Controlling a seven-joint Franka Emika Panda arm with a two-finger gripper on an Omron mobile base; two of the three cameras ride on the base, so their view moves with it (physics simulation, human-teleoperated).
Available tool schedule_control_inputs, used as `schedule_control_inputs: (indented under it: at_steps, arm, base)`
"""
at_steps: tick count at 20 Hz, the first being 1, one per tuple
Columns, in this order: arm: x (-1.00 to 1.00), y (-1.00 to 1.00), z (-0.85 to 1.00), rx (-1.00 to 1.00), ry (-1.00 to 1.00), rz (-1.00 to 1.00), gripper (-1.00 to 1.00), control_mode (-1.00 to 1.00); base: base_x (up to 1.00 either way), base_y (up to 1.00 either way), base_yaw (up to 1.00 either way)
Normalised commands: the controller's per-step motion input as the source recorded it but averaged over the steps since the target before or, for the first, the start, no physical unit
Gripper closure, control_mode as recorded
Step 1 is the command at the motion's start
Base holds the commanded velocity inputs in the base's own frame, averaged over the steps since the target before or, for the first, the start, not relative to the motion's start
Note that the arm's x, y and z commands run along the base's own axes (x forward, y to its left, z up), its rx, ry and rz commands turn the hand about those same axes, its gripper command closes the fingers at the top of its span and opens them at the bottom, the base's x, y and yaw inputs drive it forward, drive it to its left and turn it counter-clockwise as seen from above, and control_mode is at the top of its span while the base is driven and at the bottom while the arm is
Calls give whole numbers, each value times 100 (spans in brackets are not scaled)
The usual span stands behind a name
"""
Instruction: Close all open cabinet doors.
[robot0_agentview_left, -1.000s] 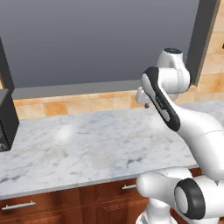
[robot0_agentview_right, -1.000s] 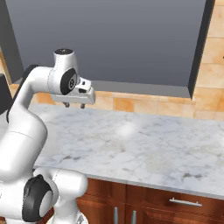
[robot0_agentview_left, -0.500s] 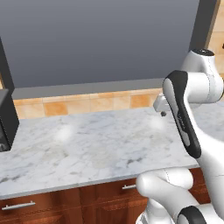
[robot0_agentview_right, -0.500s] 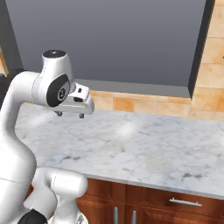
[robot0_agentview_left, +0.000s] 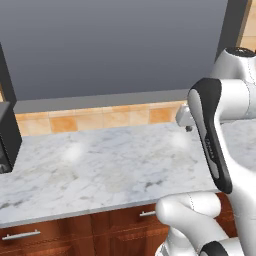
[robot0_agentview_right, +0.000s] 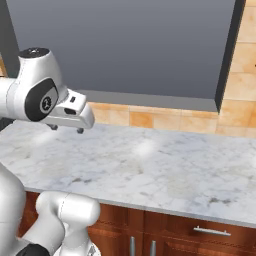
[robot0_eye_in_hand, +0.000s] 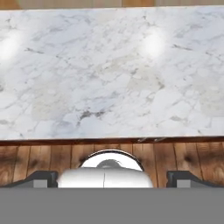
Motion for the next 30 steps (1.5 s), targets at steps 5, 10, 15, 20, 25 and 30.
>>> schedule_control_inputs:
  at_steps: [5, 10, 15, 20, 25, 30]
  arm:
    - [-64, 19, 32, -3, 0, -4, -100, -100]
    - [-56, 0, 4, -3, 0, 0, -100, -100]
    - [-28, 1, 0, -2, 0, 0, -100, 100]
    - [0, 0, 0, 0, 0, 0, -100, 100]
    - [0, 0, 0, 0, 0, 0, -100, 100]
    - [0, 0, 0, 0, 0, 0, -100, 100]
  base:
    - [0, 0, 0]
    - [0, 0, 0]
    - [-35, -5, -1]
    - [-100, -54, -2]
    - [-95, -64, -10]
    - [-13, -80, -16]
